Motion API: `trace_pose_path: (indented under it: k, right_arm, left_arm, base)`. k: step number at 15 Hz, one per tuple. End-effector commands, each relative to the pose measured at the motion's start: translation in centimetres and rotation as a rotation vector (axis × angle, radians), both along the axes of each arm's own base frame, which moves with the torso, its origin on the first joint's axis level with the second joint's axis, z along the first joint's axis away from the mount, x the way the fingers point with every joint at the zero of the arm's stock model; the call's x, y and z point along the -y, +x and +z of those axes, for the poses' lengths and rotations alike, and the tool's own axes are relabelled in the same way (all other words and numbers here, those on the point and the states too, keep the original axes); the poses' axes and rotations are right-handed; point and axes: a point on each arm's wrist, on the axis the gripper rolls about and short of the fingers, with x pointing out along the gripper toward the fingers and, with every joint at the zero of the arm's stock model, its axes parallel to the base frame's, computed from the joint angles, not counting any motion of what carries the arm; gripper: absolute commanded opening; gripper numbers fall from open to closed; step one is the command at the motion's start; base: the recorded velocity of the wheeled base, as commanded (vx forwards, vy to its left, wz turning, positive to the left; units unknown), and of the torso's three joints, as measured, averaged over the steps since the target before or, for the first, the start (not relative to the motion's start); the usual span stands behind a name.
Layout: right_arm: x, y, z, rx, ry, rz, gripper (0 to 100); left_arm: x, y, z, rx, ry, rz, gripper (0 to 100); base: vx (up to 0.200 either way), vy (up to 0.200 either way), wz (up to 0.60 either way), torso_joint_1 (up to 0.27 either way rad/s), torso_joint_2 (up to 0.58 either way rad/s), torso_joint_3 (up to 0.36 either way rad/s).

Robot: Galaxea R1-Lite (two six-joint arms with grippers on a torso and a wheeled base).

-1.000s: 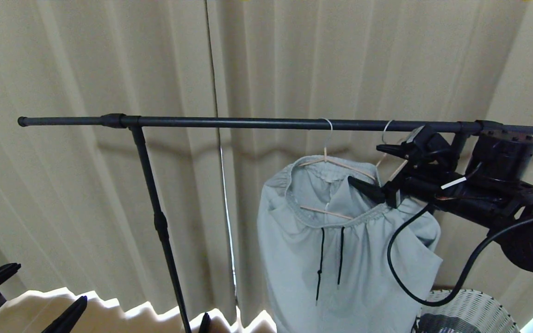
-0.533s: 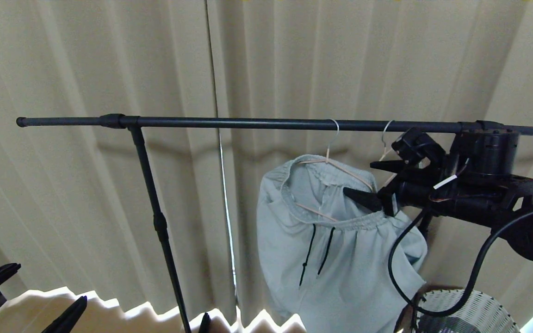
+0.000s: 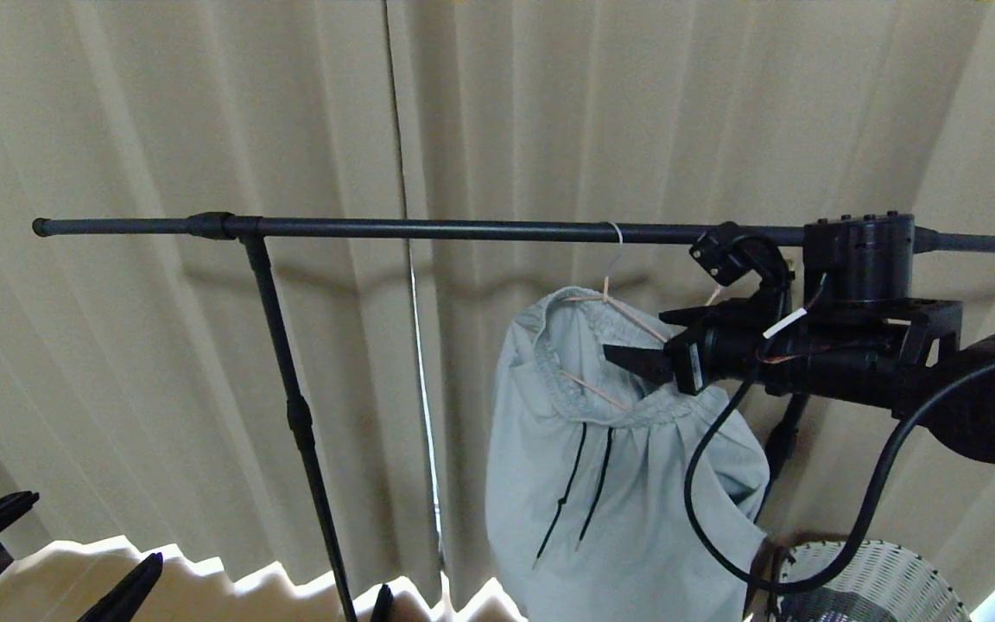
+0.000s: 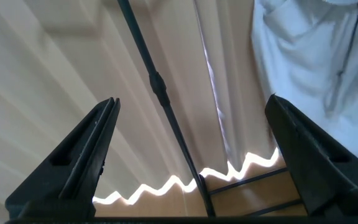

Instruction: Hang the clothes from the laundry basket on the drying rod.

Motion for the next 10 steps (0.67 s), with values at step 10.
trace_pose_path:
  k: [10]
  right_arm:
    - [2.1, -4.5, 2.2, 0.062, 0.018, -0.122, 100]
  left_arm:
    - [0.0, 0.0, 0.1, 0.004, -0.002, 0.004, 100]
  base:
    - [0.000, 0.000, 0.00, 0.000, 0.00, 0.000]
